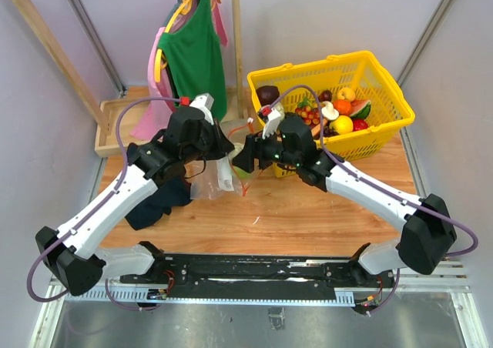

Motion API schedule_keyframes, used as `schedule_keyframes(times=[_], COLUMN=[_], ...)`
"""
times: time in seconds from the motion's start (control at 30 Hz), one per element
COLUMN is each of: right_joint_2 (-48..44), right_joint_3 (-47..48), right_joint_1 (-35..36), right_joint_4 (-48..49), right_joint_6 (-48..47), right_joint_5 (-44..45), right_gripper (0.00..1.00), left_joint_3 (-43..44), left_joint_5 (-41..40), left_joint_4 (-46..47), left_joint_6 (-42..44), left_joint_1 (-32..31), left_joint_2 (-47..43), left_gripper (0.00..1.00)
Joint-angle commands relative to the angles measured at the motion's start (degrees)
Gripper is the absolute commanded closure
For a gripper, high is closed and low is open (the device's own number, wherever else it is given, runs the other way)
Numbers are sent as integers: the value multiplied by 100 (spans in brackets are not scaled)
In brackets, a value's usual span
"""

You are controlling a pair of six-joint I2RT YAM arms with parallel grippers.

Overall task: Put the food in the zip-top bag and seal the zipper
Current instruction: Place the fake vegetable in the zipper food storage bag.

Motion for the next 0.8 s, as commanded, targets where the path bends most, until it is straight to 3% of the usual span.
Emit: schedule_keyframes(times=[0.0, 0.37, 0.53, 0.77], right_joint_2=[-56, -518, -615, -307], right_joint_3=[299, 632, 959, 1019], right_joint_1=[105, 108, 105, 104], right_joint_4=[222, -341, -927, -853], right_joint_6=[-199, -702, -1127, -971], right_joint_5=[-131, -119, 54, 84], right_gripper=[31, 14, 12, 10], left_joint_3=[-202, -610, -718, -849], left_joint_5=[2, -323, -358, 189], left_joint_4=[487, 891, 1124, 1425], left_joint_6=[55, 327, 561, 332], left_joint_1=[28, 28, 28, 28], left_joint_2=[-304, -598, -730, -958], left_gripper=[99, 99, 100, 100])
